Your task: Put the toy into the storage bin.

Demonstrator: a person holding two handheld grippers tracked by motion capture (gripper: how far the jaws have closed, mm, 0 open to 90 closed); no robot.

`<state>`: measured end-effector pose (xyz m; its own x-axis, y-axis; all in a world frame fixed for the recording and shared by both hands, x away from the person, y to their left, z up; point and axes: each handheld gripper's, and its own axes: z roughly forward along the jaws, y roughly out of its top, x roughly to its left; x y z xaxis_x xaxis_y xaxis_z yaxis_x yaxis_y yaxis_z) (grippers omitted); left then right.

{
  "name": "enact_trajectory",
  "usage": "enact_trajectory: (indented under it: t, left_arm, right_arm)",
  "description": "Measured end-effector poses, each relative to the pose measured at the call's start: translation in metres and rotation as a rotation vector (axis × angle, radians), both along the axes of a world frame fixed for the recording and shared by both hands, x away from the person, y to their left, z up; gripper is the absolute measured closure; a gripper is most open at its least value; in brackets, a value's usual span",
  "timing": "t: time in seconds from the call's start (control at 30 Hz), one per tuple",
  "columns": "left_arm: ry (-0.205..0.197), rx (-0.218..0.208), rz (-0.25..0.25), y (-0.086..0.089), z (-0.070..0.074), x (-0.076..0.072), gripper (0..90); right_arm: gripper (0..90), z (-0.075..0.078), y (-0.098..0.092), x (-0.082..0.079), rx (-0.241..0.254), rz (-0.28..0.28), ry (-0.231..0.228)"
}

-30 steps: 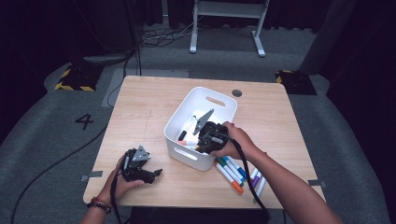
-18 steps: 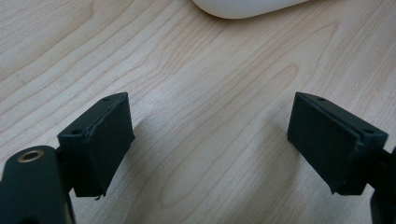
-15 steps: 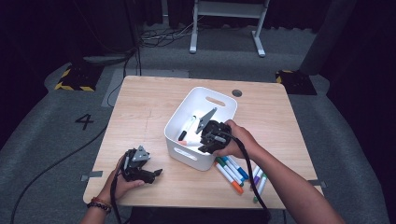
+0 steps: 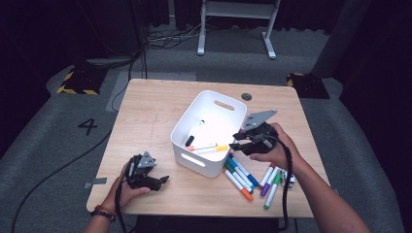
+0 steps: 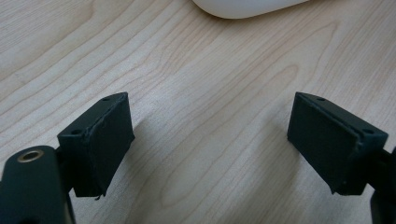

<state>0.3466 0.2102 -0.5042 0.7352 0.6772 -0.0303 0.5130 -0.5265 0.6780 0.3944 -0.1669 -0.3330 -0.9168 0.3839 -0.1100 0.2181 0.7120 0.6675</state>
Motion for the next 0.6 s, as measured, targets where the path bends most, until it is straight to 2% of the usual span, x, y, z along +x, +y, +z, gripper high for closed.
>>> enact_trajectory:
  t: [0.07, 0.17, 0.3, 0.33, 0.43, 0.6]
  left_arm:
    - [0.000, 0.001, 0.000, 0.000, 0.000, 0.000, 14.4]
    - [-0.001, 0.001, 0.000, 0.000, 0.000, 0.000, 14.4]
    - [0.000, 0.001, 0.000, 0.000, 0.000, 0.000, 14.4]
    - [0.000, 0.002, 0.000, 0.000, 0.000, 0.000, 14.4]
    - [0.000, 0.001, 0.000, 0.000, 0.000, 0.000, 14.4]
    - [0.000, 0.001, 0.000, 0.000, 0.000, 0.000, 14.4]
  right_arm:
    - [59.6, -0.003, -0.016, -0.004, 0.025, -0.026, -0.003]
    - [59.3, -0.016, -0.039, -0.010, 0.029, -0.070, 0.004]
    - [59.0, -0.038, -0.057, -0.018, 0.007, -0.100, 0.010]
    - [58.9, -0.045, -0.060, -0.020, 0.018, -0.107, 0.029]
    - [58.7, -0.066, -0.065, -0.025, -0.004, -0.130, 0.058]
    - [58.3, -0.097, -0.067, -0.029, -0.044, -0.125, 0.097]
